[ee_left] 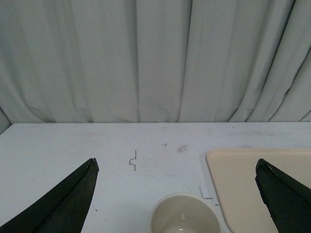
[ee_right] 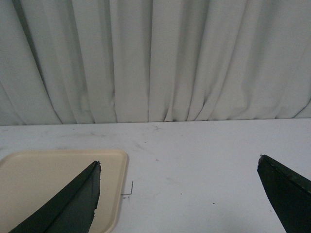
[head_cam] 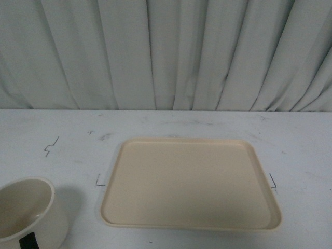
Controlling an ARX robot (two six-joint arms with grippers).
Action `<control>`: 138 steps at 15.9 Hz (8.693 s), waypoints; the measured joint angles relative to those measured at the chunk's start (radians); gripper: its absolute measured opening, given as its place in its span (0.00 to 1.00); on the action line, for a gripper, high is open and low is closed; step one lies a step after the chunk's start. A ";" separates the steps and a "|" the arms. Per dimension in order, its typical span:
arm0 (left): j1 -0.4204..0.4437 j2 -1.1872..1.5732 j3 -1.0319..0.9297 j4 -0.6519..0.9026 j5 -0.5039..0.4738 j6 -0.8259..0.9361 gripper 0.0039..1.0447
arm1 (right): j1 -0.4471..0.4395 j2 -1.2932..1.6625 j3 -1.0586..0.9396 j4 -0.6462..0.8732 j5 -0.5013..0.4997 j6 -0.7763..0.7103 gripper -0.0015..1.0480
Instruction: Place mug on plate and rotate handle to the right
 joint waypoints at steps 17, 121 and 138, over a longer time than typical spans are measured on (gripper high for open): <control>0.025 0.733 0.364 -0.266 -0.182 0.053 0.94 | 0.000 0.000 0.000 0.000 0.000 0.002 0.94; 0.000 0.403 0.000 0.417 0.000 0.000 0.01 | 0.000 0.000 0.000 0.000 0.000 0.003 0.94; 0.000 -0.001 0.000 -0.001 0.000 -0.001 0.22 | 0.000 0.000 0.000 0.000 0.000 0.003 0.94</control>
